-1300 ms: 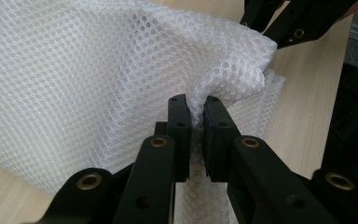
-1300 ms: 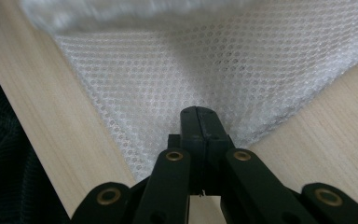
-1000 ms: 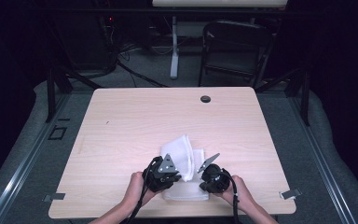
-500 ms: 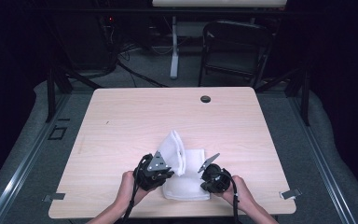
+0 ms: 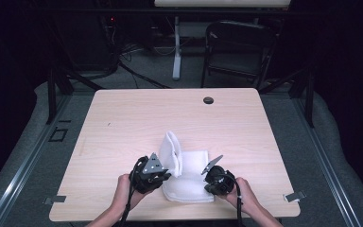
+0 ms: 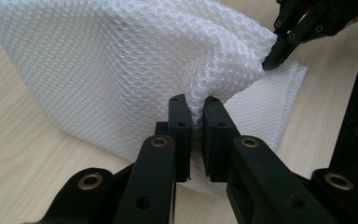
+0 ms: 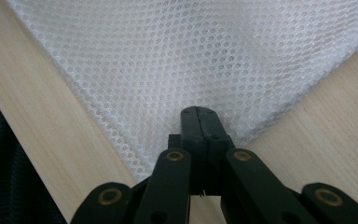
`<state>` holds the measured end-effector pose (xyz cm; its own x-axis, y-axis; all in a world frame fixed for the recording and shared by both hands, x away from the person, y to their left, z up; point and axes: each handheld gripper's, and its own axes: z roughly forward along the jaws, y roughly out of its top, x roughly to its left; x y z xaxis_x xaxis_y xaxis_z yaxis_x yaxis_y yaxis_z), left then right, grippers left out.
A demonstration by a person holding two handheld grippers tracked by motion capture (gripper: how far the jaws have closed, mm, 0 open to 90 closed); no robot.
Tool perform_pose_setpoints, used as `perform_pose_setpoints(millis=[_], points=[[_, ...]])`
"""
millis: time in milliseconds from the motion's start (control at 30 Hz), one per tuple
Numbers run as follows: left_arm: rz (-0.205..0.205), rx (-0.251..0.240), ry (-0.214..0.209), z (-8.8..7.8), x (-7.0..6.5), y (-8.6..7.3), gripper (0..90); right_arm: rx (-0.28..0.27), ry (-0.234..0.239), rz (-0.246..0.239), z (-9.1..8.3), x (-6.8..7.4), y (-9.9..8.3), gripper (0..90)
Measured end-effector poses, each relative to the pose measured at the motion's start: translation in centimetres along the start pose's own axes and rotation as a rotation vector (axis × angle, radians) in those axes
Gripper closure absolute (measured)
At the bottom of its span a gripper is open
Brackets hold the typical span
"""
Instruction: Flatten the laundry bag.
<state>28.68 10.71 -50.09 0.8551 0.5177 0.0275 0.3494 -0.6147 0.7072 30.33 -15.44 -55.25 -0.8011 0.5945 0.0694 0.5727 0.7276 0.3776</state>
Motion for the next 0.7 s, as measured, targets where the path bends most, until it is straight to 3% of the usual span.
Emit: perform_pose_setpoints(millis=[700], points=[[-0.034, 0.013, 0.023, -1.1, 0.5, -1.5, 83.5, 0.023, -0.061, -0.023, -0.2, 0.1, -0.2, 90.0]])
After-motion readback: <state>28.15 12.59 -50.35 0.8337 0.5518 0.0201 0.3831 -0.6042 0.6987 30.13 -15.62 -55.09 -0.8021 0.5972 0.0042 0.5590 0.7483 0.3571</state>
